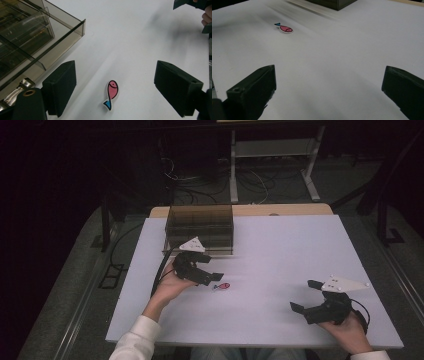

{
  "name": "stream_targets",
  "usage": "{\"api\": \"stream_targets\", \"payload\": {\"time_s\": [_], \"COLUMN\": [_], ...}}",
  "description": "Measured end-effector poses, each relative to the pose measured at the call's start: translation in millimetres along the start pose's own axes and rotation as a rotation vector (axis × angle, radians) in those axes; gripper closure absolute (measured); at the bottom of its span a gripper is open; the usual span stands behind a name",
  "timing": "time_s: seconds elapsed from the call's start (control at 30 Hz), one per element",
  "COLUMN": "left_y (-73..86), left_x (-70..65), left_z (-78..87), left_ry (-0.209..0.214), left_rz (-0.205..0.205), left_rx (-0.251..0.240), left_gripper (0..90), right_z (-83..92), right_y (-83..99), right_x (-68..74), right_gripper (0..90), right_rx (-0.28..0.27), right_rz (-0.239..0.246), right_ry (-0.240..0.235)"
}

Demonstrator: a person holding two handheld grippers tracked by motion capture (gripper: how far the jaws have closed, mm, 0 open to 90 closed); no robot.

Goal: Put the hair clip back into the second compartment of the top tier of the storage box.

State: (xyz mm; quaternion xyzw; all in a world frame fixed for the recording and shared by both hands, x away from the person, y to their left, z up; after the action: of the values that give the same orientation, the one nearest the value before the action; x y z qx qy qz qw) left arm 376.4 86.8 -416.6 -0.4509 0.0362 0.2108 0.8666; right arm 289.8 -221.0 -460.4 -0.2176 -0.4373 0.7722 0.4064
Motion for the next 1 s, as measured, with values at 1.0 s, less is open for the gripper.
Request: {"api": "stream_targets", "payload": {"time_s": [1.0], "left_y": [25.4], "left_x": [-0.8], "left_z": [-26.4], "left_ry": [0.010], "left_rz": [-0.019], "left_rx": [0.074], "left_gripper": [17.7], "right_z": [-1.1], "right_y": [0.8], "right_x": [0.4], "right_gripper": [0.0], "right_rx": [0.008], "right_rz": [0.003], "right_ry": [-0.003]}}
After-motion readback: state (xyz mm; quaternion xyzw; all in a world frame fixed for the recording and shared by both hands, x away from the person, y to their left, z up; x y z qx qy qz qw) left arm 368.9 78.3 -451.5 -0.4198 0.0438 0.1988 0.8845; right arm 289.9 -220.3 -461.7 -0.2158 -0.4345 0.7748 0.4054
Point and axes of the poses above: each handheld gripper's, and its own axes: z roughly backward along the jaws, y roughly out of its underside, x roughly to its left, the point moved 7 cm from there along -z, roughly forward along the jaws, and after that the axes turned 10 degrees about y, right-handed, at the moved point
